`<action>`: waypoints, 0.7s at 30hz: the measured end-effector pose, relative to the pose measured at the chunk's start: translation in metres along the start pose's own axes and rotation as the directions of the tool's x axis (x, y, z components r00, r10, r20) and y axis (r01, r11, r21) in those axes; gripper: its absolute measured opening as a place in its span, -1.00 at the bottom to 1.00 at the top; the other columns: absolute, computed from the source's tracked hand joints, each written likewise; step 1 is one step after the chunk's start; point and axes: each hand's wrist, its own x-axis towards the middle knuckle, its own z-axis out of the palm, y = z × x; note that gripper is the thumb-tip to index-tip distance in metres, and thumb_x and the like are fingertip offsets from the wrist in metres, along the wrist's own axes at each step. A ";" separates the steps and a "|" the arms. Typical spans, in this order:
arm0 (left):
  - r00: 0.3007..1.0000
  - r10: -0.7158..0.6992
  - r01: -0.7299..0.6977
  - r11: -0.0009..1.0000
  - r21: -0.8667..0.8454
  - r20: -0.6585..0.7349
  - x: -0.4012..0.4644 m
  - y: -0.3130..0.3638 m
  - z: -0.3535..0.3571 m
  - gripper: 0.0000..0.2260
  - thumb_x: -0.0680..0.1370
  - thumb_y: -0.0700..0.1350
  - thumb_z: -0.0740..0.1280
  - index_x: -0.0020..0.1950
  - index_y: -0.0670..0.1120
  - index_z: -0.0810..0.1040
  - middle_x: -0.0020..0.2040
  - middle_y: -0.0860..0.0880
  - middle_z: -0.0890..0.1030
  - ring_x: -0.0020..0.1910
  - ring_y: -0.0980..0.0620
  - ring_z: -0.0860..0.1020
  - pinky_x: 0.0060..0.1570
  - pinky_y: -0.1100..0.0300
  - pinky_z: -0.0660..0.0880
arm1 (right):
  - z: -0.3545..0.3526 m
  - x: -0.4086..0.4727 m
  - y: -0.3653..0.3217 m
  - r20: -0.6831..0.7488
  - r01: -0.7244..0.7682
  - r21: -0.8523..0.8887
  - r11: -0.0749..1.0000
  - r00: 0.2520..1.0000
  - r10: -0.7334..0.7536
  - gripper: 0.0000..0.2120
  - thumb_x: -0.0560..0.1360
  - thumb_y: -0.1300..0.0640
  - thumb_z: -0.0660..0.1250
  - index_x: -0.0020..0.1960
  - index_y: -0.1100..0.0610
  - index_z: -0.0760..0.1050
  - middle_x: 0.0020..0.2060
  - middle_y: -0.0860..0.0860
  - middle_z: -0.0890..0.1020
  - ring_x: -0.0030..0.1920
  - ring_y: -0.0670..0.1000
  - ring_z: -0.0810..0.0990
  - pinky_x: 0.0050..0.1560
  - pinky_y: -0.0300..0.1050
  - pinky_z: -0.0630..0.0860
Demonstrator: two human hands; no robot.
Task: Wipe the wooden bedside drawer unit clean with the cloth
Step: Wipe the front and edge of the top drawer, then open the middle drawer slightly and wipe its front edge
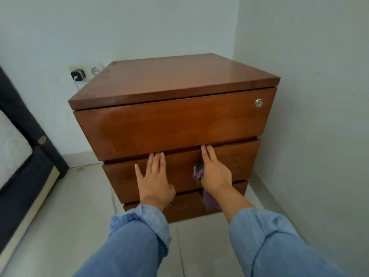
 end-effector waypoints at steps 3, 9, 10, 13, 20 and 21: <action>0.999 -0.006 0.005 0.999 -0.042 -0.041 0.006 -0.002 -0.001 -0.16 0.44 0.14 0.24 0.57 -0.04 -0.15 0.56 -0.03 0.02 0.55 -0.03 -0.05 0.48 -0.13 -0.02 | -0.002 0.005 -0.007 0.039 -0.036 -0.049 0.998 0.999 0.038 -0.14 0.48 0.13 0.32 0.55 0.01 -0.21 0.54 -0.09 -0.17 -0.01 0.07 0.53 -0.17 -0.10 0.50; 0.999 0.031 -0.030 0.999 0.030 -0.022 0.010 -0.006 -0.016 -0.21 0.42 0.22 0.21 0.57 -0.03 0.02 0.51 -0.03 0.13 0.51 -0.03 0.09 0.39 -0.08 0.10 | -0.019 0.012 -0.006 0.071 -0.014 -0.086 0.996 0.997 0.021 -0.24 0.47 0.14 0.33 0.54 0.07 -0.01 0.54 -0.05 -0.05 0.09 0.15 0.56 -0.15 -0.05 0.50; 0.999 0.041 -0.041 0.998 0.052 -0.010 0.010 -0.007 -0.019 -0.21 0.42 0.23 0.20 0.57 -0.03 0.04 0.51 -0.03 0.14 0.50 -0.03 0.11 0.38 -0.07 0.10 | -0.021 0.013 -0.006 0.079 -0.015 -0.087 0.996 0.997 0.022 -0.26 0.47 0.14 0.33 0.53 0.08 0.02 0.54 -0.05 -0.03 0.12 0.16 0.55 -0.13 -0.04 0.50; 0.997 0.077 -0.080 0.990 0.115 0.026 0.013 -0.010 -0.029 -0.22 0.42 0.25 0.18 0.56 -0.03 0.08 0.45 -0.03 0.22 0.44 -0.03 0.22 0.31 -0.03 0.15 | -0.029 0.016 -0.010 0.096 -0.016 -0.100 0.995 0.995 0.025 -0.34 0.49 0.13 0.30 0.51 0.09 0.09 0.53 -0.04 0.01 0.20 0.17 0.51 -0.06 -0.01 0.49; 0.994 0.105 -0.110 0.973 0.204 0.036 0.017 -0.011 -0.037 -0.30 0.45 0.27 0.13 0.53 -0.02 0.20 0.34 -0.03 0.35 0.25 -0.05 0.42 0.18 -0.02 0.19 | -0.046 0.020 -0.015 0.074 -0.006 -0.104 0.995 0.997 0.014 -0.55 0.50 0.13 0.27 0.38 0.10 0.32 0.44 0.00 0.25 0.21 0.18 0.50 0.00 0.02 0.47; 0.994 0.106 -0.109 0.973 0.203 0.028 0.017 -0.011 -0.038 -0.33 0.45 0.27 0.13 0.49 -0.02 0.25 0.30 -0.02 0.38 0.20 -0.05 0.45 0.18 -0.02 0.19 | -0.047 0.020 -0.015 0.075 -0.005 -0.108 0.994 0.997 0.013 -0.56 0.50 0.13 0.27 0.37 0.11 0.34 0.43 0.01 0.27 0.21 0.18 0.49 -0.01 0.03 0.46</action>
